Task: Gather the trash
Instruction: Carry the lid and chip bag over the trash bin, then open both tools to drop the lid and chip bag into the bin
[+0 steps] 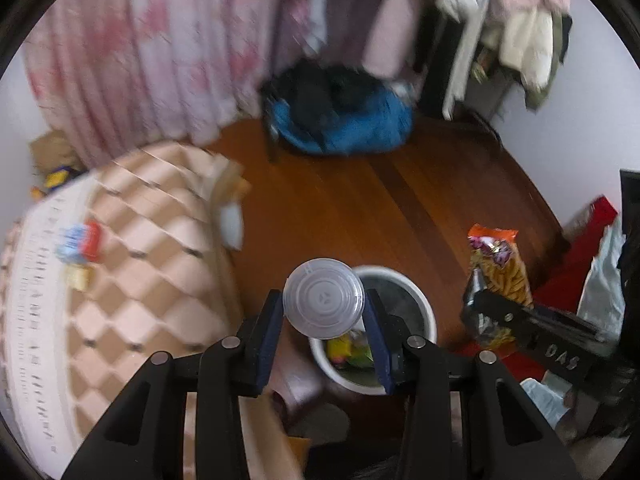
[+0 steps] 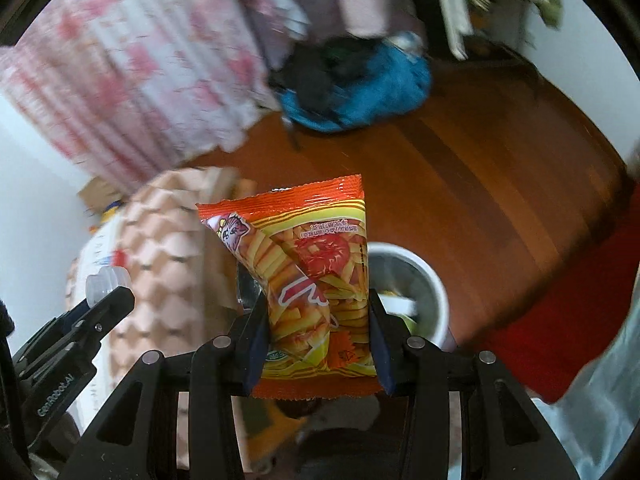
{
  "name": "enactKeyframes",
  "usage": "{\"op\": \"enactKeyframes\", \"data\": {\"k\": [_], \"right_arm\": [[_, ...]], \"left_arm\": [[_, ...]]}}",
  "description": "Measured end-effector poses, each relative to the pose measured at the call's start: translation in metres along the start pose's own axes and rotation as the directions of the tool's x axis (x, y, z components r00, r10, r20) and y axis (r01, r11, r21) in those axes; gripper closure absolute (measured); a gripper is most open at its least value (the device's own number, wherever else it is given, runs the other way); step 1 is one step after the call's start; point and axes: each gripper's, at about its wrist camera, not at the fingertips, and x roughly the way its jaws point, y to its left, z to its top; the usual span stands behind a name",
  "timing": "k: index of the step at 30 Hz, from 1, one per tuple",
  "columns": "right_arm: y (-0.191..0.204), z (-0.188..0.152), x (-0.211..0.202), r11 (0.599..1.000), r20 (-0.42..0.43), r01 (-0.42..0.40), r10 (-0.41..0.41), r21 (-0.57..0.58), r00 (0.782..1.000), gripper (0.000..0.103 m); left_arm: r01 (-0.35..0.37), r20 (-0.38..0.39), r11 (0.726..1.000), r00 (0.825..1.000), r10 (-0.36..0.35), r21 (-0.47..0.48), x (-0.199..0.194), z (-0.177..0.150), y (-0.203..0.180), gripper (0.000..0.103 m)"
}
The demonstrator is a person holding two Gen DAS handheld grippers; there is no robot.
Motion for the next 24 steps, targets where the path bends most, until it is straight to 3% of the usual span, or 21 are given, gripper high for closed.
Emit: {"op": "enactKeyframes", "data": {"k": [6,12,18,20,21,23,24], "right_arm": [[-0.068,-0.01,0.072,0.992,-0.104,0.027,-0.014,0.12,0.994,0.057],[-0.111,-0.018,0.148,0.976,-0.198,0.072,-0.031,0.206,0.98,0.057],[-0.13,-0.019,0.189,0.968,-0.239,0.087,-0.03,0.234,0.971,0.056],[-0.128,-0.017,0.196,0.969,-0.245,0.085,-0.026,0.232,0.969,0.051],[-0.128,-0.016,0.198,0.969,-0.247,0.089,-0.03,0.231,0.969,0.042],[-0.128,-0.015,0.197,0.969,-0.245,0.09,-0.032,0.23,0.969,0.032],[-0.126,-0.014,0.197,0.969,-0.243,0.093,-0.035,0.228,0.969,0.025]], "left_arm": [[0.042,-0.176,0.999,0.984,-0.04,0.007,0.092,-0.003,-0.032,0.066],[0.033,-0.269,0.999,0.963,-0.03,0.007,0.158,-0.006,-0.04,0.066],[0.036,-0.313,0.999,0.949,-0.03,0.012,0.18,-0.014,-0.045,0.066],[0.022,-0.315,1.0,0.949,-0.015,0.018,0.18,-0.014,-0.046,0.065],[0.012,-0.316,1.0,0.949,-0.004,0.023,0.18,-0.014,-0.047,0.063],[-0.005,-0.308,0.999,0.951,0.014,0.032,0.179,-0.011,-0.046,0.045],[-0.01,-0.303,0.999,0.953,0.02,0.035,0.179,-0.01,-0.045,0.029]]}}
